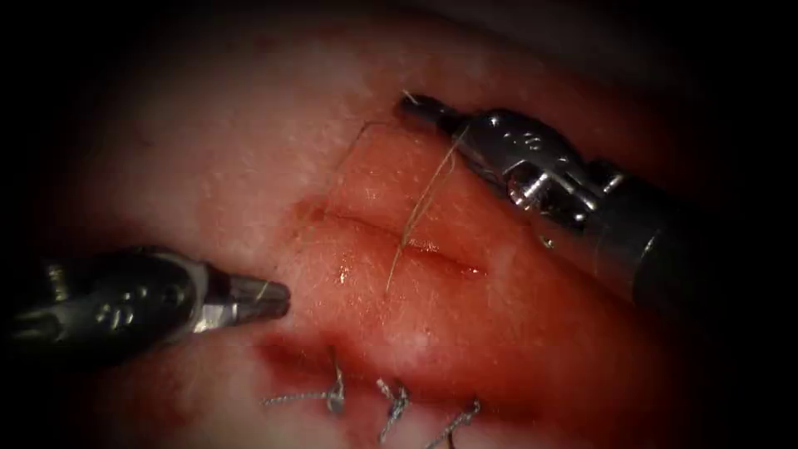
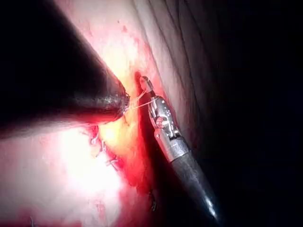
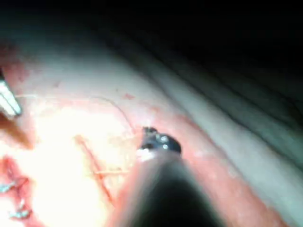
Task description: Wound Closure
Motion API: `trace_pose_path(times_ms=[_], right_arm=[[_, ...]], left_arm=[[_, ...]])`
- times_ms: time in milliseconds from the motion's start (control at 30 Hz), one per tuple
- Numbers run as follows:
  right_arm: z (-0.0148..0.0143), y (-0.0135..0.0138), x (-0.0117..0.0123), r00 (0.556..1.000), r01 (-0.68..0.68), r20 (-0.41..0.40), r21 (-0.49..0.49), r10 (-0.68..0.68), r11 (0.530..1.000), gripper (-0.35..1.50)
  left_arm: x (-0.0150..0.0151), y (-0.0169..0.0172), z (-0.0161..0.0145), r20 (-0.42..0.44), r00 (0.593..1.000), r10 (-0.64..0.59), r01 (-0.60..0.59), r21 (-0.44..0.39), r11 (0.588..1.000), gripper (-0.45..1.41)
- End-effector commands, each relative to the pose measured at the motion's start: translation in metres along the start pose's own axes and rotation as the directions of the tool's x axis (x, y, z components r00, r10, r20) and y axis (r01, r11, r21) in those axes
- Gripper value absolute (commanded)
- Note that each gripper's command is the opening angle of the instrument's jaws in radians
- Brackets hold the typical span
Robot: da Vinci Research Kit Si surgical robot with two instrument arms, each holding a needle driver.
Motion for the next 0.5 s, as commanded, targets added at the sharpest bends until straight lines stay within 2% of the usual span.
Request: trace_pose_path(times_ms=[33,67,167,200,267,333,367,500], right_arm=[[-0.0001,-0.0007,0.0015,1.000,0.017,-0.021,0.015,-0.017,1.000,-0.35],[-0.0012,-0.0014,0.0024,0.998,0.043,-0.038,0.010,-0.042,0.999,-0.35],[-0.0024,-0.0030,0.0030,0.996,0.061,-0.061,0.020,-0.060,0.998,-0.35],[-0.0027,-0.0041,0.0028,0.995,0.074,-0.066,0.029,-0.072,0.997,-0.35],[-0.0029,-0.0049,0.0025,0.995,0.081,-0.068,0.036,-0.079,0.996,-0.35],[-0.0033,-0.0057,0.0021,0.993,0.102,-0.069,0.044,-0.099,0.994,-0.35],[-0.0033,-0.0062,0.0016,0.992,0.107,-0.069,0.049,-0.103,0.993,-0.35],[-0.0034,-0.0074,-0.0003,0.991,0.125,-0.060,0.062,-0.121,0.990,-0.35]], left_arm=[[0.0002,-0.0013,0.0005,0.000,1.000,-0.019,0.019,0.000,1.000,-0.35],[0.0000,-0.0037,0.0001,0.002,0.999,-0.042,0.042,0.005,0.999,-0.35],[-0.0003,-0.0086,0.0009,0.004,0.996,-0.093,0.093,0.018,0.995,-0.35],[-0.0003,-0.0111,0.0019,0.005,0.994,-0.111,0.111,0.029,0.993,-0.35],[-0.0002,-0.0131,0.0028,0.006,0.993,-0.122,0.122,0.039,0.992,-0.35],[0.0003,-0.0165,0.0041,0.003,0.991,-0.135,0.135,0.052,0.990,-0.35],[0.0011,-0.0193,0.0050,0.007,0.989,-0.149,0.148,0.054,0.987,-0.35],[0.0035,-0.0254,0.0067,0.000,0.985,-0.173,0.173,0.053,0.983,-0.35]])
